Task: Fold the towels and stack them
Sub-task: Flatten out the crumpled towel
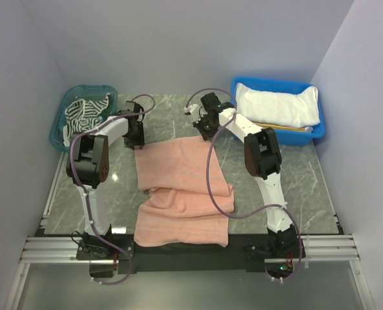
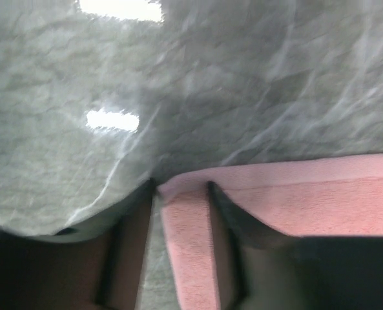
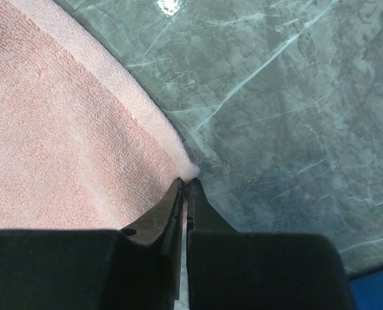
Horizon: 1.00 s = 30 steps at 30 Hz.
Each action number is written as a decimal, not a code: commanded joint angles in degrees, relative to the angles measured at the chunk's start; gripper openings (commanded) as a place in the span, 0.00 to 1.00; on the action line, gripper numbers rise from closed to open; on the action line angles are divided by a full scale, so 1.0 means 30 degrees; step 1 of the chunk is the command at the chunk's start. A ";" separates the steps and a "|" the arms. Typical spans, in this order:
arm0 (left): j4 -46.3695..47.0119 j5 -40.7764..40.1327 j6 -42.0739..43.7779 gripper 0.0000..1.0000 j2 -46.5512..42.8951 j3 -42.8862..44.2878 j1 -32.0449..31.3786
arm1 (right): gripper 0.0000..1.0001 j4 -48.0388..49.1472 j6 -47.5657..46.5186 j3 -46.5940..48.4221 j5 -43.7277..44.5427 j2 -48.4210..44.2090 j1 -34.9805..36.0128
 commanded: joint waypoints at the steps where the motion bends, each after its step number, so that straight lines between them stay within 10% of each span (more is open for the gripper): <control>1: -0.0773 0.0106 0.0069 0.41 0.2230 -0.0265 0.0082 | 0.00 -0.1565 0.0197 -0.0934 0.0192 0.0326 0.0011; 8: -0.1125 0.0635 0.0156 0.01 0.2292 -0.0294 0.0140 | 0.00 -0.1478 0.0227 -0.1110 0.0163 0.0209 0.0011; 30: -0.1243 -0.4900 -0.0693 0.01 0.0560 1.1916 0.0520 | 0.00 1.0061 0.3186 -0.0822 0.9445 -0.4891 -0.0868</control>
